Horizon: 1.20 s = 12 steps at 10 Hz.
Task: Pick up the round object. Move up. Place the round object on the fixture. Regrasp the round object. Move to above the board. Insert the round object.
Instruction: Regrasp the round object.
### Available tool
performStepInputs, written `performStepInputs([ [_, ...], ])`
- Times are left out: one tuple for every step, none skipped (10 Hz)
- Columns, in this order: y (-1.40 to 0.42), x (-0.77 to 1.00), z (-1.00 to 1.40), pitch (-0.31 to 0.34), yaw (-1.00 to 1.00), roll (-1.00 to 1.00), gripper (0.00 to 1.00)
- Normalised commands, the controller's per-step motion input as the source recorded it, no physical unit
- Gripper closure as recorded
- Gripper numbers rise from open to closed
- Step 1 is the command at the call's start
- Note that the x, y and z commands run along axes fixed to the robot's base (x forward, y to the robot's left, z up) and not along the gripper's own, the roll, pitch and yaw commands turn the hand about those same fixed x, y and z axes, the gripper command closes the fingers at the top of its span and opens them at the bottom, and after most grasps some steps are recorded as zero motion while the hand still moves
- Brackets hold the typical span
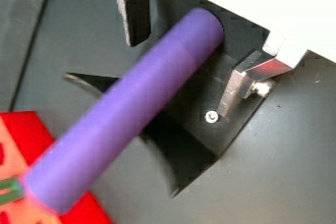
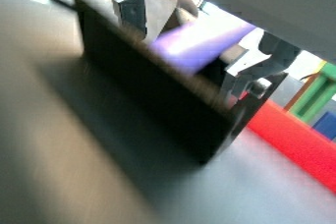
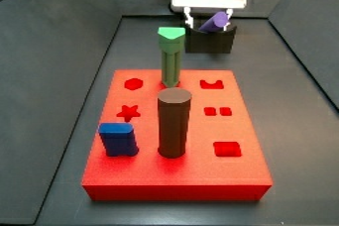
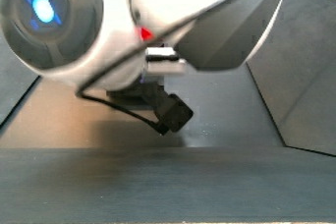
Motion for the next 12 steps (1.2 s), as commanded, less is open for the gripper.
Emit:
performStepInputs([
  [0.0, -0.03, 1.0, -0.037, -0.04, 0.04, 0.0],
  [0.0, -0.04, 1.0, -0.027, -0.01, 0.06, 0.0],
  [0.0, -0.04, 1.0, -0.019, 0.0, 0.07, 0.0],
  [0.0, -0.05, 0.87, 0.01, 0.02, 0.07, 0.0],
  [0.0, -0.04, 0.7, 0.03, 0.03, 0.06, 0.0],
  [0.0, -0.04, 0.53, 0.047, 0.03, 0.06, 0.0],
  [0.0, -0.03, 0.36, 0.064, 0.02, 0.05, 0.0],
  [0.0, -0.03, 0.19, 0.074, 0.01, 0.05, 0.0],
  [-1.0, 0.01, 0.94, 0.073, 0.02, 1.0, 0.0],
  [-1.0, 0.01, 0.93, 0.073, 0.02, 1.0, 0.0],
  [-1.0, -0.02, 0.93, 0.061, 0.02, 1.0, 0.0],
  [-1.0, -0.05, 0.9, 0.052, 0.02, 1.0, 0.0],
])
